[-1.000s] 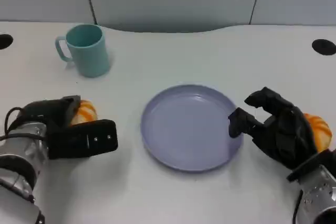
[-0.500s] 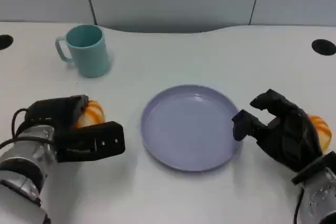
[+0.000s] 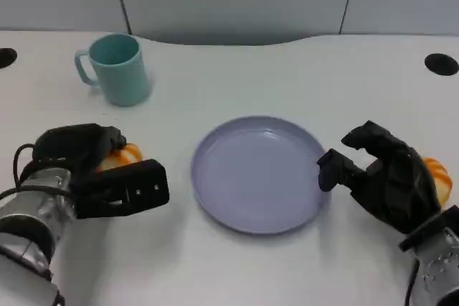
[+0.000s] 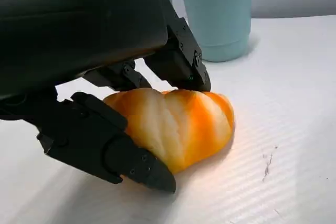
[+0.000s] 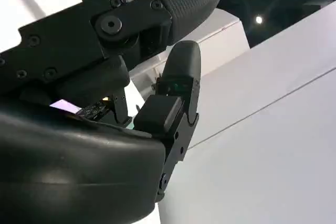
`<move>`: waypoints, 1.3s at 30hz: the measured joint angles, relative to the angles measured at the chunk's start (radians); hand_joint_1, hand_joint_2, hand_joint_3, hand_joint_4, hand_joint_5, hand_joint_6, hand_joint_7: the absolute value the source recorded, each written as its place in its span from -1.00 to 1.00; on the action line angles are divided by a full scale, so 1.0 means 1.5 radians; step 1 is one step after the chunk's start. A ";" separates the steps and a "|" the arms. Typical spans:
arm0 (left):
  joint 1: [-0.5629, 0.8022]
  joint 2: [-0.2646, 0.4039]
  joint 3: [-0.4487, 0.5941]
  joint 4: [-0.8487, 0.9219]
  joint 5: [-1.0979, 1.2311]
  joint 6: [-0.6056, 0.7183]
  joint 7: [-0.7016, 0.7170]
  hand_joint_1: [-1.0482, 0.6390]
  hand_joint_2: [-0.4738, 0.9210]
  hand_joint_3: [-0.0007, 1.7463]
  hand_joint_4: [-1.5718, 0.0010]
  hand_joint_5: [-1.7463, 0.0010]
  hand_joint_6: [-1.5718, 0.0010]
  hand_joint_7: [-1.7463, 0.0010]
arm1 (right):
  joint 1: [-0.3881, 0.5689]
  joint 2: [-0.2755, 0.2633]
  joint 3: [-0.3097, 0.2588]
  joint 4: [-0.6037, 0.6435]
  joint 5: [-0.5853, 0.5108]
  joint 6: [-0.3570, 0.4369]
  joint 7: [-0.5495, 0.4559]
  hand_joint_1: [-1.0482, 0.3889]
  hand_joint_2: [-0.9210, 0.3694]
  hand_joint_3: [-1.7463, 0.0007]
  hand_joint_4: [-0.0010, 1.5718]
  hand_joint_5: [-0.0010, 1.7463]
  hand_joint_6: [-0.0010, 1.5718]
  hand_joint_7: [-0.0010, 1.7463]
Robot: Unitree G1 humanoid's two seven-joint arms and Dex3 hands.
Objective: Grasp the bread from the table and place it into the plate.
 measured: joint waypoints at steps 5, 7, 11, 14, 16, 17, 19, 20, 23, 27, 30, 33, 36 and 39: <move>-0.004 0.005 0.000 0.000 0.001 -0.012 0.011 0.14 0.81 -0.98 -0.42 0.90 -0.44 0.91 | -0.005 0.000 0.000 0.012 0.000 -0.007 -0.005 -0.21 -0.94 1.00 -0.04 0.70 0.20 -0.28; -0.012 0.009 0.000 0.000 0.001 -0.012 0.011 0.14 0.81 -0.99 -0.43 0.90 -0.45 0.92 | -0.010 0.000 0.000 0.022 -0.001 -0.008 -0.008 -0.22 -0.92 1.00 -0.04 0.71 0.21 -0.27; -0.039 0.026 -0.005 0.000 0.010 -0.016 0.011 0.13 0.84 -0.98 -0.51 0.86 -0.47 0.92 | -0.020 0.000 0.000 0.037 -0.001 -0.018 -0.014 -0.22 -0.93 1.00 -0.04 0.71 0.21 -0.26; -0.074 0.046 -0.006 0.000 0.013 -0.034 0.011 0.15 0.82 -0.99 -0.56 0.81 -0.50 0.91 | -0.035 0.001 -0.003 0.053 -0.001 -0.032 -0.015 -0.23 -0.92 1.00 -0.02 0.70 0.22 -0.26; -0.103 0.061 -0.005 -0.003 0.013 -0.048 0.011 0.13 0.75 -1.00 -0.55 0.71 -0.54 0.91 | -0.046 0.002 -0.004 0.061 -0.001 -0.033 -0.018 -0.24 -0.91 1.00 -0.03 0.70 0.22 -0.27; -0.117 0.068 -0.005 -0.004 0.013 -0.056 0.011 0.12 0.73 -1.00 -0.48 0.56 -0.55 0.93 | -0.050 0.002 -0.005 0.064 -0.001 -0.034 -0.019 -0.24 -0.91 1.00 -0.03 0.70 0.23 -0.28; -0.142 0.078 -0.003 -0.007 0.012 -0.069 0.011 0.13 0.76 -0.99 -0.25 0.08 -0.58 0.94 | -0.059 0.004 -0.007 0.073 -0.001 -0.040 -0.020 -0.26 -0.90 1.00 -0.04 0.71 0.23 -0.28; -0.152 0.082 -0.003 -0.009 0.013 -0.074 0.011 0.13 0.77 -0.99 -0.21 0.00 -0.59 0.94 | -0.062 0.005 -0.007 0.076 -0.001 -0.043 -0.021 -0.26 -0.90 1.00 -0.04 0.72 0.23 -0.29; -0.165 0.086 -0.005 -0.011 0.017 -0.083 0.012 0.12 0.81 -0.99 -0.19 -0.01 -0.57 0.97 | -0.068 0.008 -0.009 0.085 -0.002 -0.056 -0.026 -0.26 -0.90 1.00 -0.04 0.70 0.23 -0.30; -0.168 0.086 -0.007 -0.011 0.024 -0.087 0.012 0.11 0.78 -0.99 -0.30 0.24 -0.59 0.97 | -0.073 0.016 -0.011 0.099 -0.002 -0.080 -0.032 -0.26 -0.91 1.00 -0.03 0.68 0.23 -0.30; -0.170 0.085 -0.007 -0.011 0.026 -0.096 0.012 0.14 0.75 -1.00 -0.40 0.49 -0.58 0.99 | -0.077 0.017 -0.011 0.104 -0.004 -0.087 -0.034 -0.27 -0.91 1.00 -0.05 0.72 0.22 -0.28; -0.171 0.080 -0.007 -0.011 0.026 -0.112 0.022 0.16 0.70 -1.00 -0.48 0.32 -0.65 0.98 | -0.079 0.018 -0.011 0.105 -0.004 -0.103 -0.025 -0.26 -0.92 1.00 -0.07 0.74 0.20 -0.27; -0.171 0.066 -0.007 -0.013 0.026 -0.136 0.051 0.11 0.71 -0.99 -0.44 0.26 -0.67 0.98 | -0.081 0.018 -0.009 0.109 -0.008 -0.124 -0.004 -0.22 -0.90 1.00 -0.06 0.74 0.20 -0.26; -0.177 0.035 -0.009 -0.015 0.026 -0.159 0.056 0.07 0.73 -0.99 -0.43 0.24 -0.68 0.97 | -0.081 0.017 -0.011 0.118 -0.008 -0.126 0.009 -0.24 -0.88 1.00 -0.03 0.75 0.22 -0.26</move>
